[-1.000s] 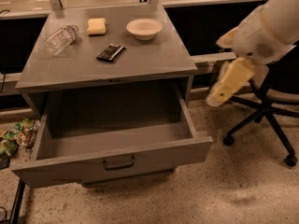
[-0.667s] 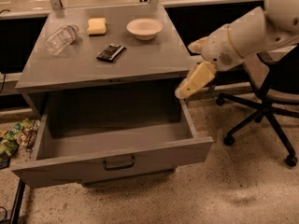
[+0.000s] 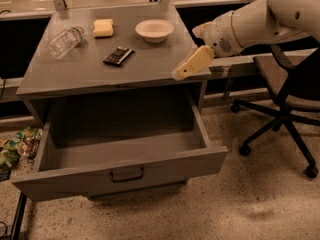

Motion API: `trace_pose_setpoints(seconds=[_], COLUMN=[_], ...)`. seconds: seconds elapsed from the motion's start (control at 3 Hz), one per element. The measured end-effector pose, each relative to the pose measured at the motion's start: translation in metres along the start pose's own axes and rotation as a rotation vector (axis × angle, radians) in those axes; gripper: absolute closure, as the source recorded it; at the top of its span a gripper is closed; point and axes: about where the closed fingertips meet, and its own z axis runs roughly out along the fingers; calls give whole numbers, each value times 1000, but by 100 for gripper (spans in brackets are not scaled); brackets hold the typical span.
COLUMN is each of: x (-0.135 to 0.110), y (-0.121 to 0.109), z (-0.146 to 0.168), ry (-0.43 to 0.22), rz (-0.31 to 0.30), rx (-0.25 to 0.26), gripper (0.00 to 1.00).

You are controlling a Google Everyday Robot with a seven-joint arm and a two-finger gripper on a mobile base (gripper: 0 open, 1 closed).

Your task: Place rxbar chocolate into top drawer

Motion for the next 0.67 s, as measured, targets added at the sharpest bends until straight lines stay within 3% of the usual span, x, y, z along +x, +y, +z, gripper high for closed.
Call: trace_pose_setpoints(seconds=[0.33,0.67], x=[14,10], y=[9,-11], z=[47,103], ry=[-64,-146], rz=[102,162], rx=[-50,-44], gripper=[0,0])
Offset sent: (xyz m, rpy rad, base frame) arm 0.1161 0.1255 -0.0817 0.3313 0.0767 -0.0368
